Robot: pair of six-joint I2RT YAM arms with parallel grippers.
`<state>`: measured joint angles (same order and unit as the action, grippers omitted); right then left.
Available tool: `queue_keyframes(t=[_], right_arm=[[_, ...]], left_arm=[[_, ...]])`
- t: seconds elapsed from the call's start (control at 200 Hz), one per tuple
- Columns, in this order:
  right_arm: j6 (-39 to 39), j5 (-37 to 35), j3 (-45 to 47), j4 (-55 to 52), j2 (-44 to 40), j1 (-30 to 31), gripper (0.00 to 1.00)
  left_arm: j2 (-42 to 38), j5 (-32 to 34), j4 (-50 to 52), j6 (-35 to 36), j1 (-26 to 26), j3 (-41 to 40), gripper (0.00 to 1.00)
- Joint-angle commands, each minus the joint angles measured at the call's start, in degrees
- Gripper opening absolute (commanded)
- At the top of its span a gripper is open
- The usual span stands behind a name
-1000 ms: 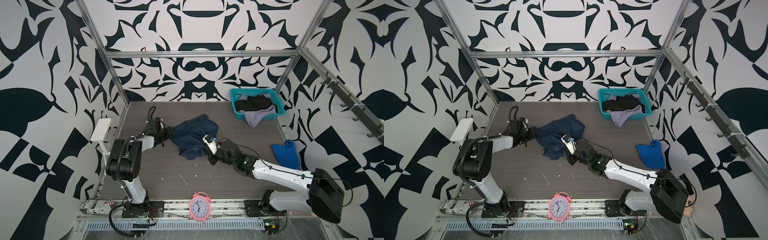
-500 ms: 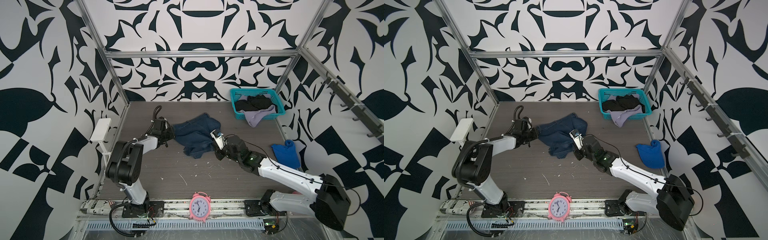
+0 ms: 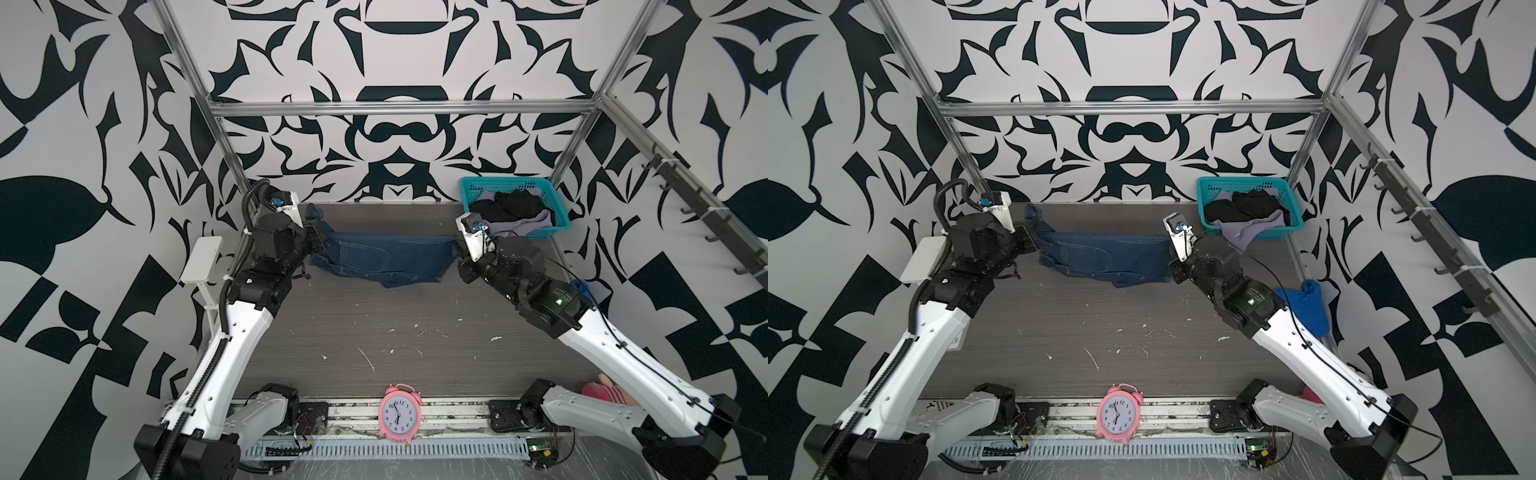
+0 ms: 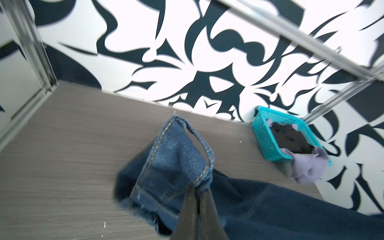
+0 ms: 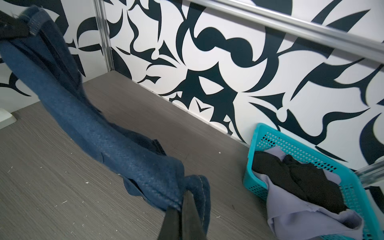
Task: Fold and stack skirts
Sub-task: Flatten out the skirt at the center of the table.
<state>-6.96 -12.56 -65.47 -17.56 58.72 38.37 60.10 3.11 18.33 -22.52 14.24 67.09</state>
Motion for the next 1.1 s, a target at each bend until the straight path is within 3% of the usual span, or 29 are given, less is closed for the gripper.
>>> queue_keyframes(t=[0.0, 0.225, 0.58, 0.73, 0.885, 1.095], right_arm=[[-2.5, -11.2, -6.6, -3.5, -4.2, -1.5, 0.00], [-1.5, -9.6, -11.8, -10.3, -10.3, -1.5, 0.00], [1.1, -7.6, -19.8, -18.5, -11.9, -1.5, 0.00], [0.5, -10.1, -24.8, -22.2, -10.0, -1.5, 0.00], [-0.6, -14.2, -28.1, -23.2, -6.4, -1.5, 0.00], [-2.4, -17.9, -33.6, -22.8, 5.3, -2.0, 0.00]], left_arm=[[-2.1, 5.4, 9.4, 2.5, -1.5, 5.7, 0.00], [-7.0, 0.6, 16.1, -0.4, -1.4, 10.9, 0.00], [-12.4, -10.1, 20.6, -9.0, -1.4, 14.3, 0.00], [-14.7, -13.2, 20.5, -12.1, -1.4, 13.8, 0.00], [-15.8, -10.0, 20.1, -12.3, -1.4, 11.2, 0.00], [-7.6, -7.7, 14.8, -10.2, -1.5, 7.7, 0.00]])
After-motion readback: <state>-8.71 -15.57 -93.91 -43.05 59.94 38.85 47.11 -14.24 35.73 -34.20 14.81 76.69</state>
